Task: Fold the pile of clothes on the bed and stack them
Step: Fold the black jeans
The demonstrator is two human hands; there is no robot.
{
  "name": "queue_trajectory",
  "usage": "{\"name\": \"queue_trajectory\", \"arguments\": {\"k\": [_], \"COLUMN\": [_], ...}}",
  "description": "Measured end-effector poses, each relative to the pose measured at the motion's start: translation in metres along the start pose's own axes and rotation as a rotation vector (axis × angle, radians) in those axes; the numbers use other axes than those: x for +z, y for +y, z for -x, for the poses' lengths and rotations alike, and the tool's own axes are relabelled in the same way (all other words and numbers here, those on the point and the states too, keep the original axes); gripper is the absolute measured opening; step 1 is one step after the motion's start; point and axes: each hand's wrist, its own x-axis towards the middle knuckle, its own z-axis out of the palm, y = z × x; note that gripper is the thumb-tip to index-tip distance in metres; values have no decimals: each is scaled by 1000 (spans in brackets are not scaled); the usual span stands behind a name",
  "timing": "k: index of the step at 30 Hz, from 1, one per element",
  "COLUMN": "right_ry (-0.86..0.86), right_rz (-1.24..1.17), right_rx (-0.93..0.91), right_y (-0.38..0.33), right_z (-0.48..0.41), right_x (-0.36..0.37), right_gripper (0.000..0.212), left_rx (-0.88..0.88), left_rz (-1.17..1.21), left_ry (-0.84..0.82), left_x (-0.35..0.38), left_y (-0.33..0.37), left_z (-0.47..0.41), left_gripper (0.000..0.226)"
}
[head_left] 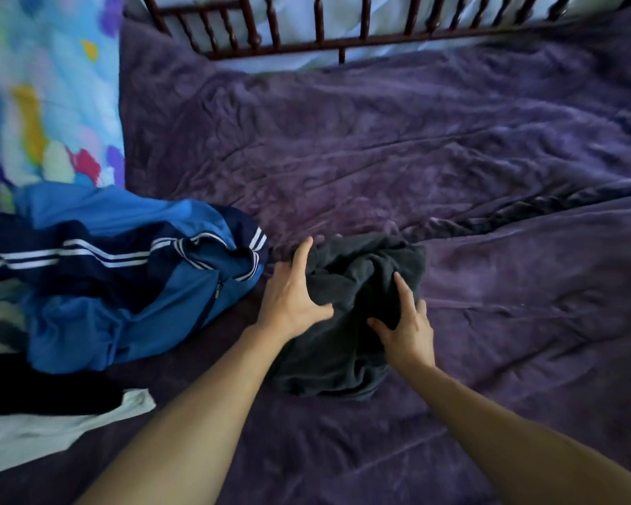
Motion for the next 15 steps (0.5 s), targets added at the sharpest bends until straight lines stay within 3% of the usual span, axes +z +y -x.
{"name": "queue_trajectory", "arguments": {"k": [7,15], "right_ry": [90,249], "right_rz": [78,195], "right_rx": [-201,-307], "right_y": [13,109], "right_z": [44,81], "right_x": [-118,-316], "right_gripper": [90,89], "left_rx": [100,294], "left_rz": [93,151], "left_ry": [100,112], "left_x": [-9,67], "left_y": [84,274], "left_z": [60,108], "left_gripper": [97,91]}}
